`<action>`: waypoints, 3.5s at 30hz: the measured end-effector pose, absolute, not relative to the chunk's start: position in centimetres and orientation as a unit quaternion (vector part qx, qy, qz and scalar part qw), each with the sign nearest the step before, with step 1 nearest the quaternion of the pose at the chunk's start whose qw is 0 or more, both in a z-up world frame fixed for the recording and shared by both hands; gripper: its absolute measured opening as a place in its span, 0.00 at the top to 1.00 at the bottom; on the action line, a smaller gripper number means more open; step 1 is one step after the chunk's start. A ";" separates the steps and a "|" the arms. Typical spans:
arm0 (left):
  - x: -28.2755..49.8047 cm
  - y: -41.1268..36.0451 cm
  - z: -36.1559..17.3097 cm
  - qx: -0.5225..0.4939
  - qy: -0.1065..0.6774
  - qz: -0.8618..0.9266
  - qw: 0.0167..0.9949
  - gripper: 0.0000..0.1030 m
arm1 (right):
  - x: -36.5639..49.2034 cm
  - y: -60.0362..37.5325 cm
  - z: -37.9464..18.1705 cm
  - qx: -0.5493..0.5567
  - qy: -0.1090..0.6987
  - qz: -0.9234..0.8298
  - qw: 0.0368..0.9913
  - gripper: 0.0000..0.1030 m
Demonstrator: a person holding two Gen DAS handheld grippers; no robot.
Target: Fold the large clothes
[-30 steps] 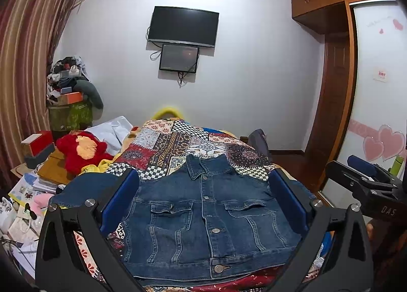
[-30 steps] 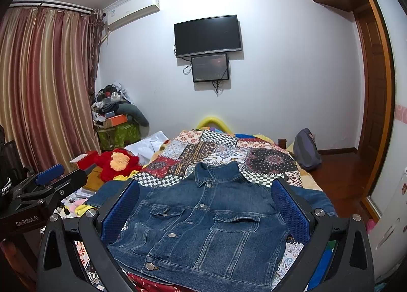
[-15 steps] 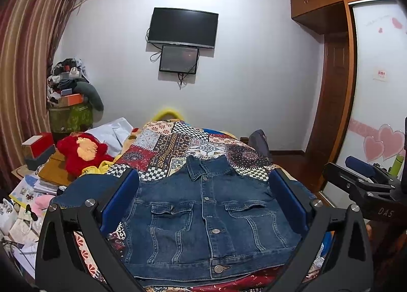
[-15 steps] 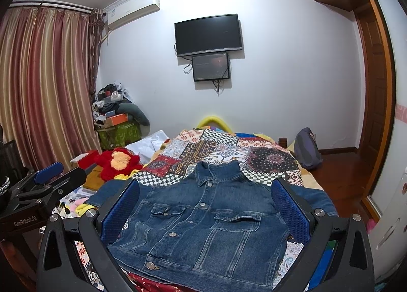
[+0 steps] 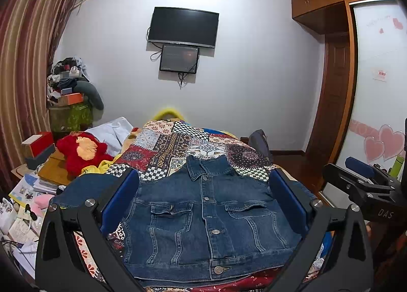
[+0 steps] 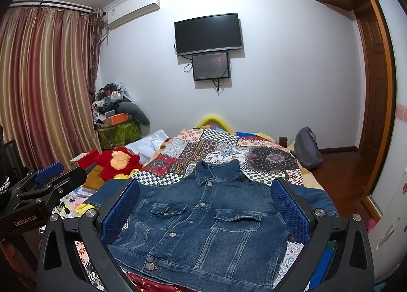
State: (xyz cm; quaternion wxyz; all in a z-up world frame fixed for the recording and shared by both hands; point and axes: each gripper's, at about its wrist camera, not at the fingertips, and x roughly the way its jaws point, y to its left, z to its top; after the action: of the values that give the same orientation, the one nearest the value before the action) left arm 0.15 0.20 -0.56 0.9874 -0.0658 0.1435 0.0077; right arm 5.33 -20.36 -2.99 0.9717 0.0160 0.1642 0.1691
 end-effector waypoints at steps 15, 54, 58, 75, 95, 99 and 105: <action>0.6 0.4 -0.5 -0.071 0.147 0.010 0.987 0.00 | 5.6 -20.3 -3.2 0.015 0.166 0.168 0.972 0.00; 14.1 24.6 -15.9 -0.218 0.318 0.217 0.897 0.00 | 26.6 -9.3 -14.0 -0.069 0.371 0.182 0.908 0.00; 15.2 27.4 -18.8 -0.261 0.355 0.202 0.875 0.00 | 29.0 -8.7 -15.3 -0.080 0.386 0.168 0.903 0.00; 17.9 34.9 -28.2 -0.467 0.379 0.145 0.786 0.39 | 34.2 -9.1 -20.5 0.002 0.497 0.198 0.845 0.00; 24.3 23.4 -16.4 -0.139 0.348 0.159 0.913 0.90 | 31.7 -11.7 -15.5 0.010 0.446 0.197 0.873 0.00; 26.7 18.6 -17.9 -0.103 0.387 0.088 0.912 0.90 | 30.7 -13.2 -14.0 0.017 0.428 0.191 0.883 0.00; 28.9 15.5 -24.5 -0.164 0.495 0.011 0.853 0.89 | 29.2 -15.2 -12.8 0.030 0.414 0.188 0.890 0.00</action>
State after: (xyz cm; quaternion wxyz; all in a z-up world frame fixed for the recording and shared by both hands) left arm 28.92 15.51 -24.49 0.8532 -0.1644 0.4950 0.0108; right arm 29.17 -15.19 -12.75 0.8902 0.0297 0.4142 0.1876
